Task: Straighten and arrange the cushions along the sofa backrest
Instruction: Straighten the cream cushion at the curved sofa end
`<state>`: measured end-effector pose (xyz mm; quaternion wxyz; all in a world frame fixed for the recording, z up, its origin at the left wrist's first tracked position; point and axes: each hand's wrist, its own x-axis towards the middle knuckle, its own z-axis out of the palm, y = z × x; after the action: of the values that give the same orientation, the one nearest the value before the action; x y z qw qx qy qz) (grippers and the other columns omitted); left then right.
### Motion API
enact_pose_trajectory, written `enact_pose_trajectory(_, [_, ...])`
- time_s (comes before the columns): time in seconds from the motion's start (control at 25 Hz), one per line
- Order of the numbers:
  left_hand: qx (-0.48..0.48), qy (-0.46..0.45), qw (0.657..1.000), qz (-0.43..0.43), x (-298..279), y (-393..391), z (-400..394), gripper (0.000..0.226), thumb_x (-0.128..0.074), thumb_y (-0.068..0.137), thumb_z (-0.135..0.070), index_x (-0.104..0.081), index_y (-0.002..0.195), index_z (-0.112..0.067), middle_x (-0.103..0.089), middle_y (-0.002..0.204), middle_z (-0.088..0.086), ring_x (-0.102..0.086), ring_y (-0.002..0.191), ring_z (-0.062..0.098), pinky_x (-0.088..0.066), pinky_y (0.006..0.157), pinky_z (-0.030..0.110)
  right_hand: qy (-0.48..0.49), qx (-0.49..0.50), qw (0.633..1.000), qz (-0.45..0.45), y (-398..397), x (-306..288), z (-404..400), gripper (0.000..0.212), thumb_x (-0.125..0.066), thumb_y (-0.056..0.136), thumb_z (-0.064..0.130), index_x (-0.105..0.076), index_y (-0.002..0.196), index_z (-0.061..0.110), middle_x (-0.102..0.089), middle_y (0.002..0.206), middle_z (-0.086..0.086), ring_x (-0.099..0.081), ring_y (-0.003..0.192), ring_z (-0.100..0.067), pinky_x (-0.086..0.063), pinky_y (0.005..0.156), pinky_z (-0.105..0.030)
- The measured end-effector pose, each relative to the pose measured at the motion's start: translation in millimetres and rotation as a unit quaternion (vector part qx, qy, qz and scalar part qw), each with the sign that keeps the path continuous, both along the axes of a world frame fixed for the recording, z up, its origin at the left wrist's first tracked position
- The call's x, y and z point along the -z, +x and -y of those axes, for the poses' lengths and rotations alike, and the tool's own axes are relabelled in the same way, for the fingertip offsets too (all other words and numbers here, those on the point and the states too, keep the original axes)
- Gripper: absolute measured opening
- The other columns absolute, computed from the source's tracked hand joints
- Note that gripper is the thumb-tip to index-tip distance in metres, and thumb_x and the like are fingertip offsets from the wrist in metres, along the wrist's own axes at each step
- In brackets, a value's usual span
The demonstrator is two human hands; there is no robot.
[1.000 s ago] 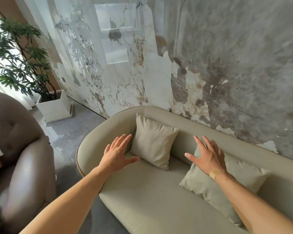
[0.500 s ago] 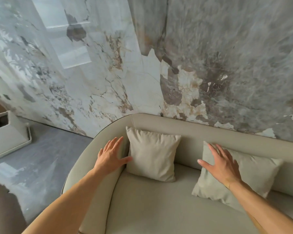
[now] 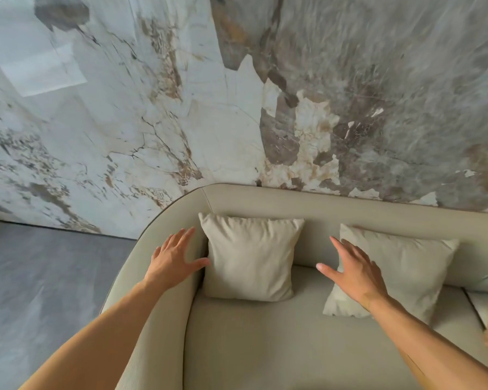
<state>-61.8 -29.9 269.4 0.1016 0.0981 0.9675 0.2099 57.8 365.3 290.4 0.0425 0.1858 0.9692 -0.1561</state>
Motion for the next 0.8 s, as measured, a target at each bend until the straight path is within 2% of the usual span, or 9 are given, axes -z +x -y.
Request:
enact_pose_trajectory(0.32, [-0.001,-0.030,0.999,-0.028,50,-95,3,0.071,-0.056,0.091,-0.050,-0.021,0.151,-0.039,-0.031,0.156,-0.006,-0.028,0.143,0.021,-0.023,0.116,0.045,0.006,-0.035,0.999,0.000,-116,51,-8,0.073,-0.048,0.090,0.062,-0.026,0.152,0.031,-0.036,0.155,0.006,-0.034,0.142,-0.019,-0.039,0.106,-0.044])
enact_pose_trajectory(0.52, [-0.029,-0.063,0.997,0.036,96,-161,-21,0.057,-0.050,0.097,-0.040,-0.027,0.148,-0.042,-0.044,0.149,-0.005,-0.048,0.128,0.024,-0.037,0.106,0.046,0.006,-0.047,0.998,0.038,-179,103,-36,0.064,-0.047,0.094,0.052,-0.029,0.151,0.030,-0.044,0.150,0.001,-0.043,0.135,-0.022,-0.046,0.098,-0.040])
enact_pose_trajectory(0.64, [-0.034,-0.053,0.998,0.031,123,-199,-40,0.055,-0.050,0.098,-0.036,-0.029,0.149,-0.040,-0.043,0.149,-0.005,-0.049,0.128,0.025,-0.040,0.103,0.047,0.003,-0.051,0.997,0.054,-207,128,-56,0.059,-0.049,0.096,0.045,-0.032,0.150,0.028,-0.049,0.145,0.000,-0.046,0.132,-0.023,-0.046,0.097,-0.040])
enact_pose_trajectory(0.8, [-0.068,-0.051,0.995,0.049,143,-230,-49,0.040,-0.051,0.097,-0.035,-0.052,0.136,-0.033,-0.056,0.136,0.000,-0.050,0.124,0.024,-0.041,0.101,0.043,-0.037,-0.045,0.997,0.043,-230,145,-71,0.045,-0.055,0.095,0.035,-0.050,0.139,0.023,-0.060,0.130,-0.001,-0.056,0.119,-0.024,-0.047,0.092,-0.039])
